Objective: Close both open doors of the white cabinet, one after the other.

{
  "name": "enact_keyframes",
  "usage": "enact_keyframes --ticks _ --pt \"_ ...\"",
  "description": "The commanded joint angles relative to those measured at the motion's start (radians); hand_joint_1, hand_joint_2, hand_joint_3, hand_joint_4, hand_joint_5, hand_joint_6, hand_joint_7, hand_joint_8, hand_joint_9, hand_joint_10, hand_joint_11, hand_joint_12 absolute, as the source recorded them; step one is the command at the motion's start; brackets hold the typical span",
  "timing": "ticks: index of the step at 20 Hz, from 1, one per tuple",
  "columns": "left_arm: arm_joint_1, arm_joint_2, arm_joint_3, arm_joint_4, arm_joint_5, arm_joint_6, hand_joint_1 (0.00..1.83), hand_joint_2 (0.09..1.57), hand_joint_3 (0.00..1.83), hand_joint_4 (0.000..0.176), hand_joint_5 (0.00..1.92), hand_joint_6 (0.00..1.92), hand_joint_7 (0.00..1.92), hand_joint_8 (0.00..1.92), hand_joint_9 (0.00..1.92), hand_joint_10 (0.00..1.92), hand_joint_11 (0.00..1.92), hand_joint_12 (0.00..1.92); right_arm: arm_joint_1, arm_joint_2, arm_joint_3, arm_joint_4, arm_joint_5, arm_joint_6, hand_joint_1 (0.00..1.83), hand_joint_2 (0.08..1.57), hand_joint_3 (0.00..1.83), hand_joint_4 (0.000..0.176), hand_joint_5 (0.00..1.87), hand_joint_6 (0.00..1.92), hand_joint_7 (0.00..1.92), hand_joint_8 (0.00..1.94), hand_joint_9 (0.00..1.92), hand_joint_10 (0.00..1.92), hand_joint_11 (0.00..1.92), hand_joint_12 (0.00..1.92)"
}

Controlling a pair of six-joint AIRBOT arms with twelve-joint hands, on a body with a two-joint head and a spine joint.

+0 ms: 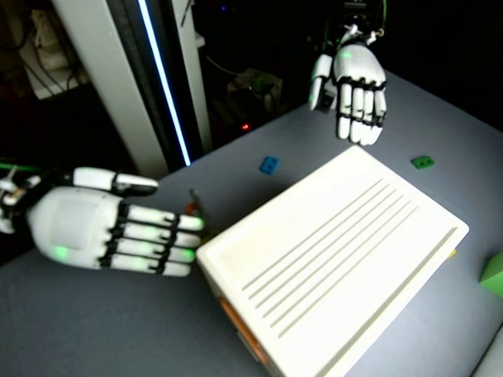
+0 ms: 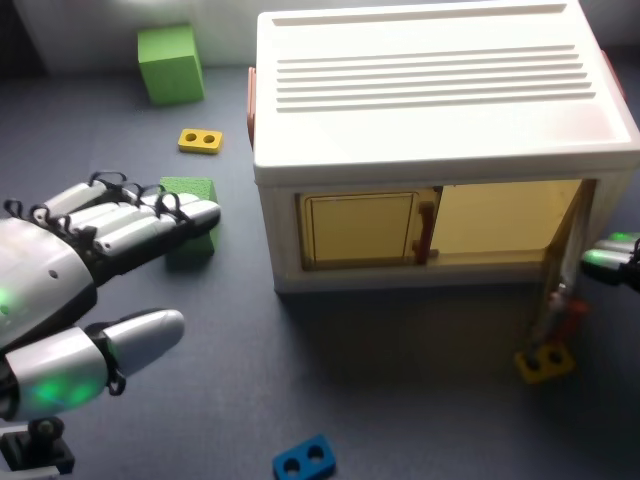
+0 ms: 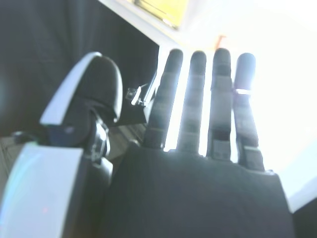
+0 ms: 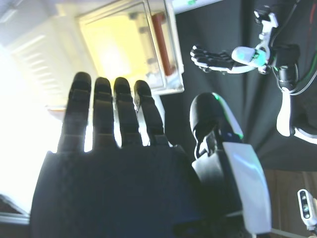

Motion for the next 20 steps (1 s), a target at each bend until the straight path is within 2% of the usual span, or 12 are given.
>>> enact_keyframes --ticks 1,5,7,10,14,20 --pt "-0.003 0.006 -0.006 0.006 -0.133 -0.003 0.04 1.56 0.0 0.0 0.18 0.0 0.21 0.0 0.24 0.0 0.0 0.88 0.013 -0.003 0.004 0.022 0.112 0.008 0.0 1.48 0.01 0.0 0.08 0.0 0.05 0.01 0.01 0.0 0.05 0.0" --pt "0.003 0.006 -0.007 -0.008 -0.151 0.003 0.06 1.53 0.0 0.0 0.17 0.0 0.19 0.0 0.21 0.0 0.0 0.87 0.059 -0.021 0.014 -0.018 0.084 0.008 0.0 1.49 0.01 0.0 0.07 0.0 0.04 0.0 0.0 0.0 0.04 0.0" --pt "0.004 0.006 -0.007 -0.01 -0.154 0.004 0.04 1.54 0.0 0.0 0.16 0.0 0.17 0.0 0.19 0.0 0.0 0.77 0.076 -0.032 0.02 -0.032 0.073 0.008 0.0 1.48 0.01 0.0 0.08 0.0 0.05 0.0 0.02 0.01 0.04 0.0" --pt "0.005 0.006 -0.008 -0.011 -0.152 0.004 0.0 1.55 0.0 0.0 0.14 0.0 0.12 0.0 0.15 0.0 0.0 0.73 0.103 -0.046 0.027 -0.049 0.06 0.008 0.0 1.48 0.0 0.0 0.07 0.0 0.04 0.0 0.0 0.0 0.04 0.0" --pt "0.006 0.006 -0.008 -0.011 -0.15 0.004 0.01 1.55 0.0 0.0 0.16 0.0 0.18 0.01 0.2 0.01 0.0 0.83 0.15 -0.077 0.043 -0.074 0.042 0.008 0.0 1.49 0.01 0.0 0.06 0.0 0.02 0.0 0.0 0.0 0.03 0.0" --pt "0.008 0.006 -0.011 -0.01 -0.157 0.004 0.03 1.54 0.0 0.0 0.17 0.0 0.16 0.0 0.19 0.0 0.0 0.8 0.184 -0.105 0.061 -0.079 0.035 0.02 0.0 1.49 0.0 0.0 0.06 0.0 0.02 0.0 0.0 0.0 0.03 0.0"
